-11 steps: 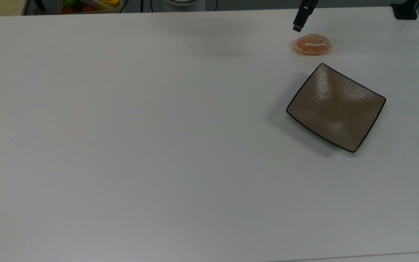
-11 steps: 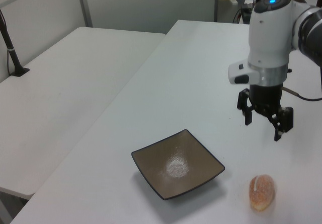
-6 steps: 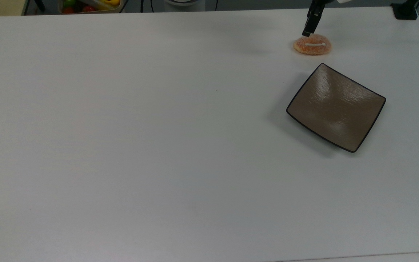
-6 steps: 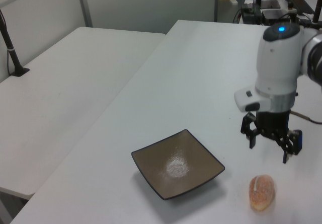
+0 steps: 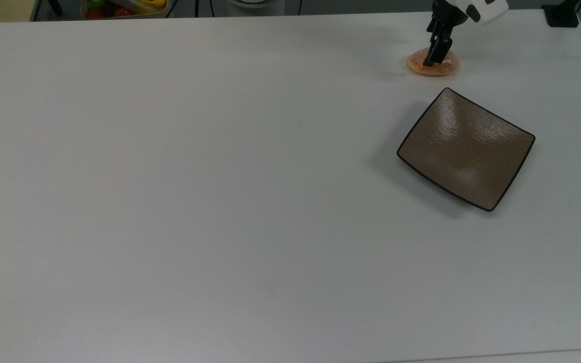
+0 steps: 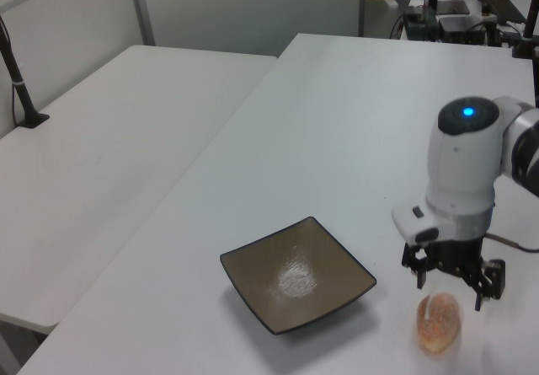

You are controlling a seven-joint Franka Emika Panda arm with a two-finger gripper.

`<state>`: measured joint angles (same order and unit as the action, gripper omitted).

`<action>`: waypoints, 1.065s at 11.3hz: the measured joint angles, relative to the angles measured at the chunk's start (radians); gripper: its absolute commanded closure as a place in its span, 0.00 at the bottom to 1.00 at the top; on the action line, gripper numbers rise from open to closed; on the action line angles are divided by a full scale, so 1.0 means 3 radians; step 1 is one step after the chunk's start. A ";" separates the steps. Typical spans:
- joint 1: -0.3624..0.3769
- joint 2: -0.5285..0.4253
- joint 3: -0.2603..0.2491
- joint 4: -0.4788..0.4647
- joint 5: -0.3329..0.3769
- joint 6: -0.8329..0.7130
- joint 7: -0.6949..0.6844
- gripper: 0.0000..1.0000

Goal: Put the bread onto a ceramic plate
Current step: 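Close the gripper on the bread roll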

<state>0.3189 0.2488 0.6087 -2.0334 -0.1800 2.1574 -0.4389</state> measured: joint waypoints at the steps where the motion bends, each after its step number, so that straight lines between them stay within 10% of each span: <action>1: 0.0016 0.0067 0.0000 0.0000 -0.0091 0.0055 0.0051 0.07; 3: 0.0018 0.0156 0.0000 0.0002 -0.0192 0.0097 0.0105 0.26; 5: 0.0018 0.0172 0.0000 0.0008 -0.0210 0.0104 0.0109 0.74; 12: 0.0018 0.0165 0.0000 0.0062 -0.0243 0.0105 0.0193 0.76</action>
<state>0.3244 0.2983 0.6086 -2.0149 -0.2528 2.1888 -0.3808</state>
